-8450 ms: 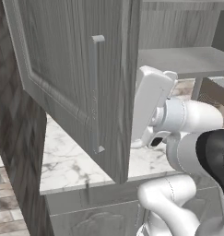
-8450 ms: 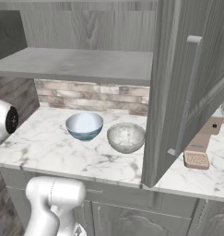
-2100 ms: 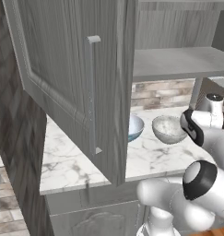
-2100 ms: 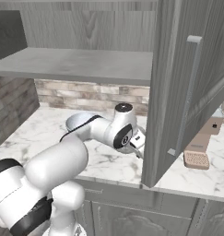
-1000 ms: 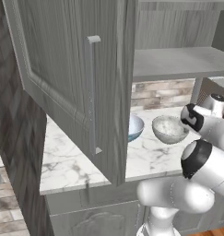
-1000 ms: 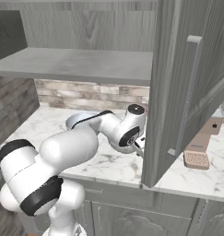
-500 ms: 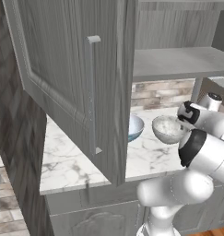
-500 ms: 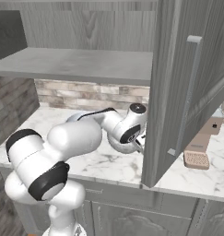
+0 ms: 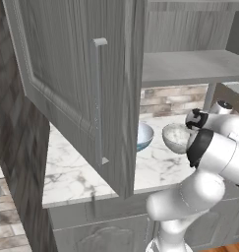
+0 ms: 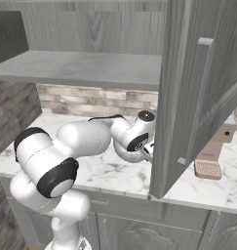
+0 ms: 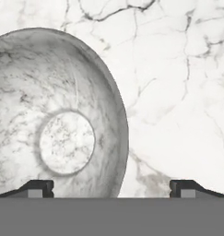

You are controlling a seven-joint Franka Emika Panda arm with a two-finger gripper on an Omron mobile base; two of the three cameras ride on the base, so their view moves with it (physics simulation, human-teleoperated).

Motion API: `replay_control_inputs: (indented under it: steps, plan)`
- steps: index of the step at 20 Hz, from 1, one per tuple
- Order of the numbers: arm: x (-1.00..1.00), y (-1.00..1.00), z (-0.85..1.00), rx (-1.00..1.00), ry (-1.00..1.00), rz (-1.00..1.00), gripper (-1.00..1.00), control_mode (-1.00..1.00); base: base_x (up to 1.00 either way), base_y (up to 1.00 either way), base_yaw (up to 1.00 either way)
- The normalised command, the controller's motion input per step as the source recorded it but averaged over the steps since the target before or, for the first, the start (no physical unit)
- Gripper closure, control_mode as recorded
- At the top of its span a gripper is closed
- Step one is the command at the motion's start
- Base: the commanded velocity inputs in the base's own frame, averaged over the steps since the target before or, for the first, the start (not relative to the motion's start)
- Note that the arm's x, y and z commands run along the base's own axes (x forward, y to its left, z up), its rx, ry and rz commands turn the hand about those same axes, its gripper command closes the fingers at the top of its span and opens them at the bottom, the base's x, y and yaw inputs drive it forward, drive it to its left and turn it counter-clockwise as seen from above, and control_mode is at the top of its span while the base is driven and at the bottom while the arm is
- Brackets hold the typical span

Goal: Open the cabinet. Pick the bowls from the counter and place them in the cabinet. Then close the cabinet.

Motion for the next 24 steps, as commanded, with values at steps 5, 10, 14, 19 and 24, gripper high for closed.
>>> replay_control_inputs:
  steps: [5,10,14,19,24]
  plan:
    - [0.23,0.00,-0.23,0.00,0.00,0.00,-1.00,-1.00,0.00,0.00,0.00]
    - [0.16,0.00,-0.17,0.00,0.00,0.00,-1.00,-1.00,0.00,0.00,0.00]
    - [0.02,0.00,-0.16,0.00,-0.01,0.00,1.00,-1.00,0.00,0.00,0.00]
    - [-0.05,0.00,-0.07,0.00,-0.05,-0.02,1.00,-1.00,0.00,0.00,0.00]
    - [-0.19,0.00,-0.10,0.00,-0.05,-0.03,1.00,-1.00,0.00,0.00,0.00]
